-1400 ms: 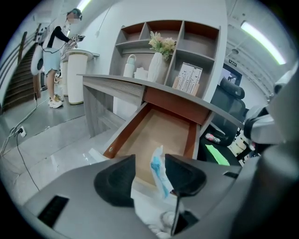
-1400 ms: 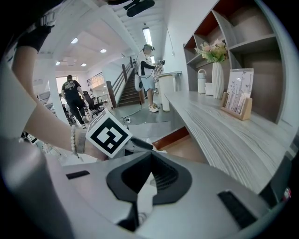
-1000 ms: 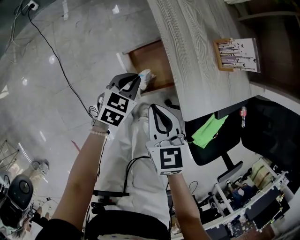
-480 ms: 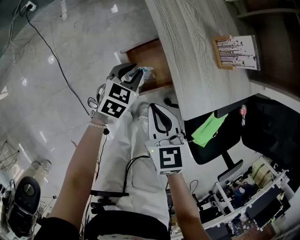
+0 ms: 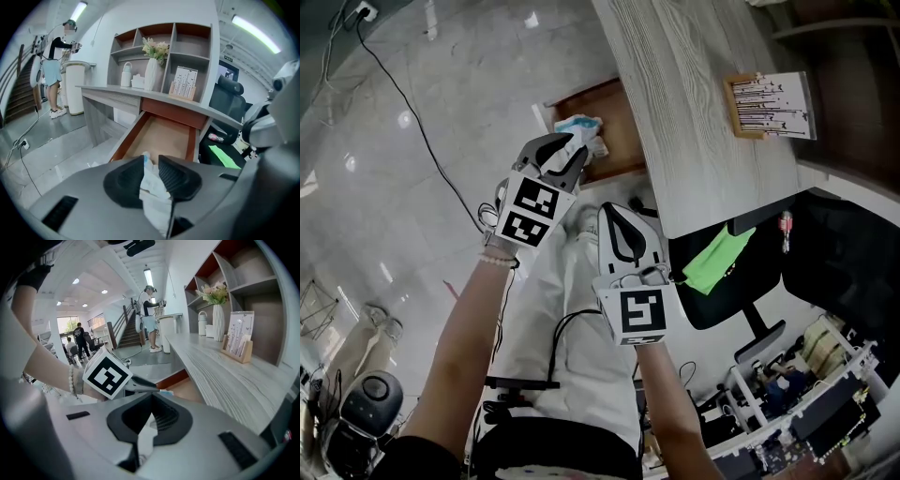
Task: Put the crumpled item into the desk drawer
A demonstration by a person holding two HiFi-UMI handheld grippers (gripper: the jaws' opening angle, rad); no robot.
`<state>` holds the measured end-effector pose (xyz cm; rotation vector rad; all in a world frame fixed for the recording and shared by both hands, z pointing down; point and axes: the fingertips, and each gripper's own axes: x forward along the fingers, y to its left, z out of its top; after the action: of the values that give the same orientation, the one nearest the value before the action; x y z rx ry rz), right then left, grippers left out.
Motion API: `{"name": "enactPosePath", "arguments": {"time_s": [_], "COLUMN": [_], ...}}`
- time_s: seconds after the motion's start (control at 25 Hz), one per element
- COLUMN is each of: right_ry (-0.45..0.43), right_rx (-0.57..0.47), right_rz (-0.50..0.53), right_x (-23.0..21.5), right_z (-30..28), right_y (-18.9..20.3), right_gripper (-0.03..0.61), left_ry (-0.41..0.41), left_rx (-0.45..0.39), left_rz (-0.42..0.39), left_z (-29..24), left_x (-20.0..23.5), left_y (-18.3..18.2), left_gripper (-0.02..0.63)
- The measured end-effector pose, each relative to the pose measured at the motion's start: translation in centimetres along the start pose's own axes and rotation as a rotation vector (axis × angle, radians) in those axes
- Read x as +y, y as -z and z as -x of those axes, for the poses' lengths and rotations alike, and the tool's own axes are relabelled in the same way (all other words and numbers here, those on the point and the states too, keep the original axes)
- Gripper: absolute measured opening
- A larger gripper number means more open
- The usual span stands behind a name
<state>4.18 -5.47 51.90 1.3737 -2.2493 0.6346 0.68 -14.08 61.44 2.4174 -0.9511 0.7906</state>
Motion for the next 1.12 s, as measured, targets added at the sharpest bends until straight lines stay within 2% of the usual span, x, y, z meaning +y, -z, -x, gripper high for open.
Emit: {"name": "enactPosePath", "arguments": {"time_s": [0.08, 0.16, 0.72, 0.92, 1.12], "right_ry": [0.003, 0.008, 0.051, 0.046, 0.048], "right_rx": [0.002, 0.003, -0.071, -0.106, -0.139], "right_rz": [0.004, 0.015, 0.076, 0.104, 0.108], "right_x": [-0.1, -0.2, -1.3, -0.7, -0.6], "right_z": [0.2, 0.5, 4.4, 6.2, 8.2], "right_y": [-0.2, -0.5, -5.5, -8.4, -11.0], "right_gripper": [0.003, 0.003, 0.004, 0.004, 0.003], "left_ry": [-0.002, 0.002, 0.042, 0.026, 0.03], "left_rx": [-0.015, -0.03, -0.093, -0.128, -0.183], "left_rz": [0.003, 0.006, 0.044, 0.048, 0.013], "left_z": [0.6, 1.4, 9.6, 13.4, 16.7], "left_x": [-0.3, -0.7, -4.2, -4.3, -5.4], "left_y": [-0.4, -0.9, -5.2, -8.3, -12.1], "left_gripper": [0.047, 0.011, 0.011, 0.011, 0.011]}}
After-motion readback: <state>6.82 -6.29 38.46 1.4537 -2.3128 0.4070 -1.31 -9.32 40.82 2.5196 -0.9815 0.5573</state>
